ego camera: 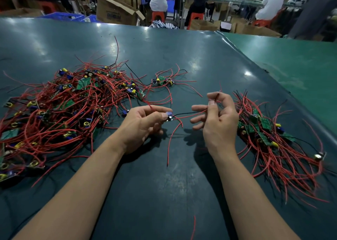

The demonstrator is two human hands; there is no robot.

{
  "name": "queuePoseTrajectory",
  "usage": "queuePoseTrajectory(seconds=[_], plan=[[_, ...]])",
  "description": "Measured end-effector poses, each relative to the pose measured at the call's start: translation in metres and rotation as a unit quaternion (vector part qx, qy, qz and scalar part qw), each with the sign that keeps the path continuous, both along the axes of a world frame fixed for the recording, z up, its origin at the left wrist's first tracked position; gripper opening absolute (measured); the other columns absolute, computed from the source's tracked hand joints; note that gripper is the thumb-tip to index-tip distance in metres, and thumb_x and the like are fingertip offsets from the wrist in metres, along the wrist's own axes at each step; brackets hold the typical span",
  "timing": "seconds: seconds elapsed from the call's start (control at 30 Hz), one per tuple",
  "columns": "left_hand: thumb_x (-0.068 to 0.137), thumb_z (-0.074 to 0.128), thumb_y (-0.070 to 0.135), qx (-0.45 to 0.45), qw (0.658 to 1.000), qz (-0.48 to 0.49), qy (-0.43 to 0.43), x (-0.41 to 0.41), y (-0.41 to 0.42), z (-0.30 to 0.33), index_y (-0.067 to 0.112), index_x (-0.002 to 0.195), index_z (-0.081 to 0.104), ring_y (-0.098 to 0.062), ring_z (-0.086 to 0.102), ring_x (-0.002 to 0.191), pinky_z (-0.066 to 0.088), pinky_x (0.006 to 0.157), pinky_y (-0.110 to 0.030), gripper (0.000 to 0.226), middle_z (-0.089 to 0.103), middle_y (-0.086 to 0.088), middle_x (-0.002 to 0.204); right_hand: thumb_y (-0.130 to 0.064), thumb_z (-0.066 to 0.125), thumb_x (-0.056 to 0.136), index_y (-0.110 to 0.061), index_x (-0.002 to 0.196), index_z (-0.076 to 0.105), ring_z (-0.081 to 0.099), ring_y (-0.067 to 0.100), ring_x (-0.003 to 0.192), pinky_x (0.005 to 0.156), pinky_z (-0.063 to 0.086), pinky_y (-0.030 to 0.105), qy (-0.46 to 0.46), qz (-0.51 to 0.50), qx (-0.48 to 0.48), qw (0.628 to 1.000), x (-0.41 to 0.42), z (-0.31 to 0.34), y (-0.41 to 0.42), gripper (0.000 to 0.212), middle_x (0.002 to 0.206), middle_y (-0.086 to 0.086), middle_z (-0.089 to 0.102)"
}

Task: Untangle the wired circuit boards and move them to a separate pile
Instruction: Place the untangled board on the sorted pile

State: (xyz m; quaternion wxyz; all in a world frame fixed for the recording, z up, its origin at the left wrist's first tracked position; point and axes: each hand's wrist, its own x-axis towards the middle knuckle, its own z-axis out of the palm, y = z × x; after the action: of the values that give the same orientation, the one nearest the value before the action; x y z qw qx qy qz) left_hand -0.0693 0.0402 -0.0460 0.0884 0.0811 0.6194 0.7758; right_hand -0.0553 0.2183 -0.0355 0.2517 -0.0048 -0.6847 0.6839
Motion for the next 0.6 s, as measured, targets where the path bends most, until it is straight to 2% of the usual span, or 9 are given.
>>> queuePoseTrajectory(seconds=[0.07,0.17,0.2,0.27,0.3,0.37,0.43,0.5,0.6], plan=[[0.074,0.070,0.005,0.014,1.000,-0.006,-0.005,0.001,-0.001,0.000,0.008,0.094,0.073,-0.008,0.043,0.053,0.047,0.052,-0.021,0.020,0.061,0.002,0.069,-0.008,0.040,0.103,-0.014,0.102,0.050,0.060,0.019,0.042,0.036,0.044,0.023,0.006,-0.007,-0.027,1.000,0.000,0.003,0.000,0.012,0.073,0.010,0.072],[0.085,0.062,0.001,0.018,1.000,0.008,-0.005,0.000,-0.001,0.001,0.009,0.098,0.071,-0.007,0.043,0.052,0.049,0.054,-0.021,0.018,0.054,0.001,0.068,-0.010,0.042,0.103,-0.013,0.106,0.045,0.059,0.018,0.040,0.034,0.043,0.022,-0.013,-0.001,-0.086,0.996,-0.001,0.005,-0.006,0.005,0.078,0.009,0.073],[0.089,0.057,0.000,0.023,1.000,0.013,-0.006,0.000,0.000,0.001,0.008,0.100,0.070,-0.007,0.044,0.052,0.049,0.055,-0.021,0.019,0.052,0.001,0.068,-0.013,0.046,0.103,-0.013,0.111,0.042,0.061,0.018,0.043,0.034,0.044,0.022,-0.032,0.022,-0.116,0.992,-0.001,0.005,-0.010,0.009,0.087,0.009,0.072],[0.091,0.053,0.000,0.036,0.999,0.015,-0.003,0.000,0.000,0.002,0.009,0.104,0.069,-0.008,0.047,0.055,0.051,0.058,-0.022,0.022,0.055,0.001,0.071,-0.021,0.056,0.099,-0.016,0.122,0.037,0.066,0.018,0.051,0.036,0.048,0.025,-0.096,0.089,-0.165,0.978,0.000,0.004,-0.019,0.031,0.102,0.011,0.068],[0.090,0.056,0.001,0.037,0.999,0.011,0.001,0.001,0.000,0.003,0.011,0.105,0.069,-0.009,0.048,0.058,0.052,0.060,-0.022,0.022,0.058,0.001,0.073,-0.022,0.060,0.096,-0.015,0.122,0.040,0.066,0.018,0.053,0.037,0.048,0.025,-0.125,0.123,-0.164,0.971,0.002,0.003,-0.023,0.034,0.101,0.011,0.067],[0.084,0.062,0.007,0.027,1.000,-0.004,0.006,0.003,-0.002,0.004,0.013,0.106,0.070,-0.010,0.048,0.061,0.051,0.060,-0.020,0.024,0.059,-0.001,0.076,-0.018,0.061,0.096,-0.010,0.105,0.058,0.064,0.015,0.050,0.038,0.047,0.023,-0.138,0.170,-0.106,0.970,0.006,-0.002,-0.029,0.013,0.083,0.006,0.067],[0.085,0.062,0.003,0.018,1.000,-0.009,0.015,0.005,-0.002,0.004,0.010,0.108,0.069,-0.008,0.047,0.058,0.044,0.051,-0.013,0.025,0.058,0.000,0.073,-0.014,0.060,0.096,-0.009,0.088,0.065,0.059,0.012,0.046,0.037,0.045,0.021,-0.124,0.171,-0.068,0.975,0.007,-0.005,-0.029,0.010,0.065,-0.002,0.062],[0.087,0.060,-0.002,0.020,1.000,-0.004,0.009,0.005,0.000,0.005,0.007,0.109,0.068,-0.006,0.047,0.056,0.040,0.046,-0.011,0.025,0.058,0.001,0.070,-0.012,0.063,0.094,-0.010,0.085,0.068,0.057,0.010,0.044,0.037,0.043,0.020,-0.120,0.160,-0.070,0.977,0.007,-0.005,-0.028,0.011,0.061,-0.005,0.061],[0.074,0.074,0.004,0.021,1.000,0.000,-0.016,0.003,-0.001,0.003,0.008,0.096,0.069,-0.006,0.049,0.054,0.042,0.049,-0.013,0.023,0.060,0.004,0.066,-0.013,0.068,0.090,-0.011,0.085,0.074,0.055,0.010,0.043,0.038,0.042,0.018,-0.125,0.161,-0.094,0.974,0.007,-0.002,-0.028,0.009,0.062,-0.003,0.061]])
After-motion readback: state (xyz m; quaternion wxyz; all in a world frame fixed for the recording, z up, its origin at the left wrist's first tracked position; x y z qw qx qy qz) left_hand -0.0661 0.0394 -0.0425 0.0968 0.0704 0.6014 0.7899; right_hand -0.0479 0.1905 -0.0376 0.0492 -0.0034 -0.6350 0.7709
